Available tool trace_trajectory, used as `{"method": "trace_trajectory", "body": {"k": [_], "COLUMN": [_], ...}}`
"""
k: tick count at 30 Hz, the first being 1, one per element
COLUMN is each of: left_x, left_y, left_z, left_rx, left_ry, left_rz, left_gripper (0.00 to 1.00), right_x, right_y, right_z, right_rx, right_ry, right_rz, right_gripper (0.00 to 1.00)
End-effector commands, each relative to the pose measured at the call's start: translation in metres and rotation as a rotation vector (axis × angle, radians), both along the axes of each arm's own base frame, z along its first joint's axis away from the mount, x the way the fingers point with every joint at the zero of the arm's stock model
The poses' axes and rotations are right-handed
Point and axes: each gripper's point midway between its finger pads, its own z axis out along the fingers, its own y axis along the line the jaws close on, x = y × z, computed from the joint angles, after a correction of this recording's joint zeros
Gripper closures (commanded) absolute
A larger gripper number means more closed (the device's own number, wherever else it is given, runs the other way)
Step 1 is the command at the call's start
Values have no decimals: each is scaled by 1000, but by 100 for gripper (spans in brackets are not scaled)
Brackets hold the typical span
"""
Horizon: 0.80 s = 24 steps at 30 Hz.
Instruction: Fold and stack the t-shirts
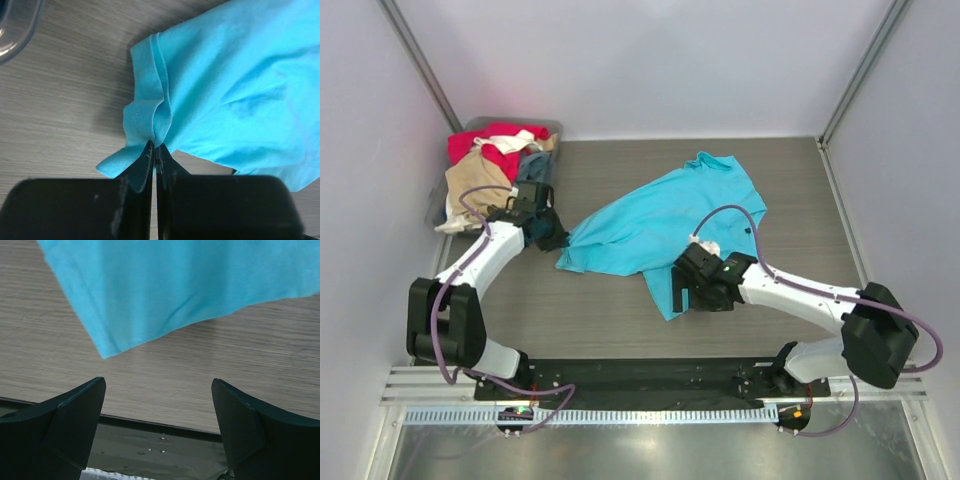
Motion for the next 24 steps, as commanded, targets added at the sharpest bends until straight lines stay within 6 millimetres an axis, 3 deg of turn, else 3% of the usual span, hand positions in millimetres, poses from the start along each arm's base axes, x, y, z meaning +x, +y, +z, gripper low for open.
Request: {"method": "trace_trajectory", "body": {"k": [1, 5, 11, 19, 20, 21, 24], "left_x": [1, -7, -17, -14, -15, -16, -23], "left_y": [-2, 1, 4, 2, 3, 4, 24], "left_z": [12, 8, 2, -2, -3, -1, 4], "left_rx": [-10, -4, 6, 8, 13, 18, 112], "left_ry": [-62, -58, -56, -41, -36, -39, -45], "left_rz": [-26, -27, -24, -45, -44, -42, 15], "left_gripper": [100, 100, 100, 98, 75, 59, 24], "right_x": [19, 13, 7, 9, 9, 8, 5], "right_y": [44, 60, 64, 69, 68, 64, 57], "right_z": [29, 20, -17, -50, -52, -54, -56], "right_rx": [101, 92, 22, -48, -56, -66, -82], "right_ry": [-120, -103, -66, -43, -40, -41, -40], "right_rz": [-5, 17, 33, 63, 63, 63, 63], "right_gripper": [7, 8, 10, 23, 25, 30, 40]}}
